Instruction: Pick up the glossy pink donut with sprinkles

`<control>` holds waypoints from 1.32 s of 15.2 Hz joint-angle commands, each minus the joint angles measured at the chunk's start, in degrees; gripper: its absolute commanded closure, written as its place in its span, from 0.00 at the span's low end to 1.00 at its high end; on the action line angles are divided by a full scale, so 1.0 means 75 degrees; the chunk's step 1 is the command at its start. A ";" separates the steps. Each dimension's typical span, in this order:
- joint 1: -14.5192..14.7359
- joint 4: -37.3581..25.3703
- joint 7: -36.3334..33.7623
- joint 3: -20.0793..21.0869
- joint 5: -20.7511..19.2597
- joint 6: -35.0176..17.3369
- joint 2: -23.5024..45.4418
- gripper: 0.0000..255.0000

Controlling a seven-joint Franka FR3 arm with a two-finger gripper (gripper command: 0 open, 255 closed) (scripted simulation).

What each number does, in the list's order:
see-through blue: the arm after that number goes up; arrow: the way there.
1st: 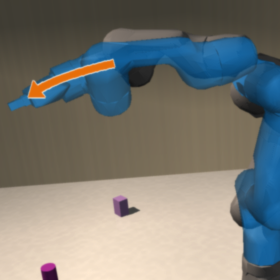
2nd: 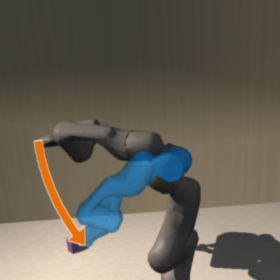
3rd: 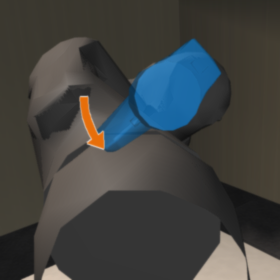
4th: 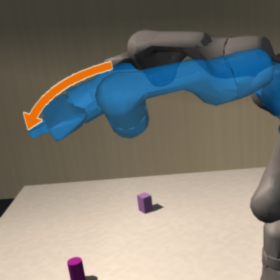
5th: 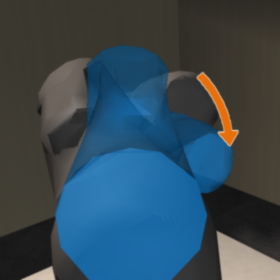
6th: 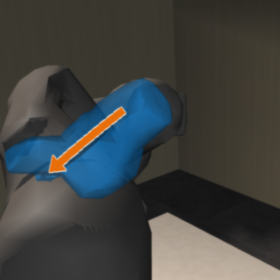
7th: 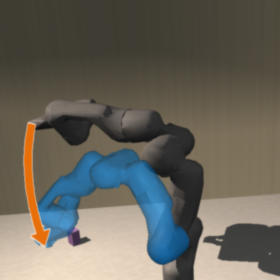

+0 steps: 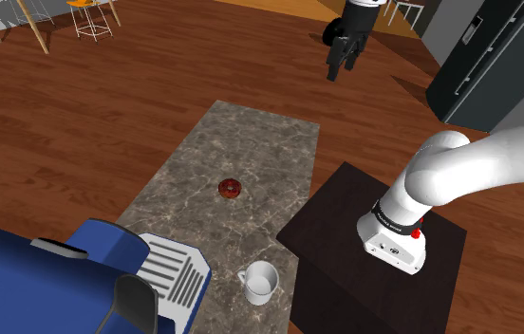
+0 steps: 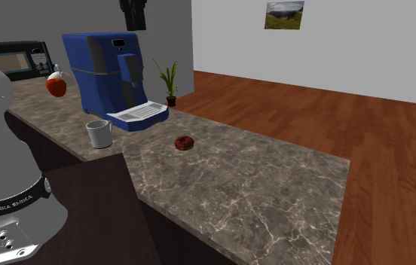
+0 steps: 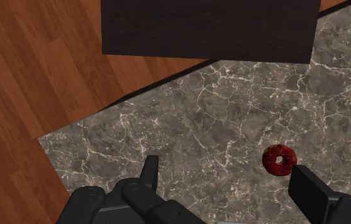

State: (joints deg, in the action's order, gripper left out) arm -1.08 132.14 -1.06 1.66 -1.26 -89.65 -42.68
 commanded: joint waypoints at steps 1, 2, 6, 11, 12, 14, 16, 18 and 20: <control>0.0000 0.0000 0.0000 0.0000 0.0000 0.0000 0.0000 0.00; 0.0031 0.0262 -0.0108 0.0092 0.0048 -0.0271 -0.0045 0.00; 0.0165 0.1211 -0.0540 0.0482 0.0238 -0.1392 -0.0094 0.00; 0.0337 0.2163 -0.1104 0.1030 0.0456 -0.2894 0.0184 0.00; 0.0370 0.2319 -0.1225 0.1146 0.0491 -0.3210 0.0291 0.00; 0.0422 0.2594 -0.1473 0.1392 0.0551 -0.3858 0.0558 0.00; 0.0455 0.2816 -0.1739 0.1652 0.0583 -0.4525 0.0899 0.00; 0.0456 0.2983 -0.2028 0.1930 0.0576 -0.5207 0.1313 0.00; 0.0415 0.3092 -0.2355 0.2230 0.0510 -0.5897 0.1797 0.00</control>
State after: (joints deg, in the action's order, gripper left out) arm 2.17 154.70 -17.22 17.02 2.78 -130.32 -31.55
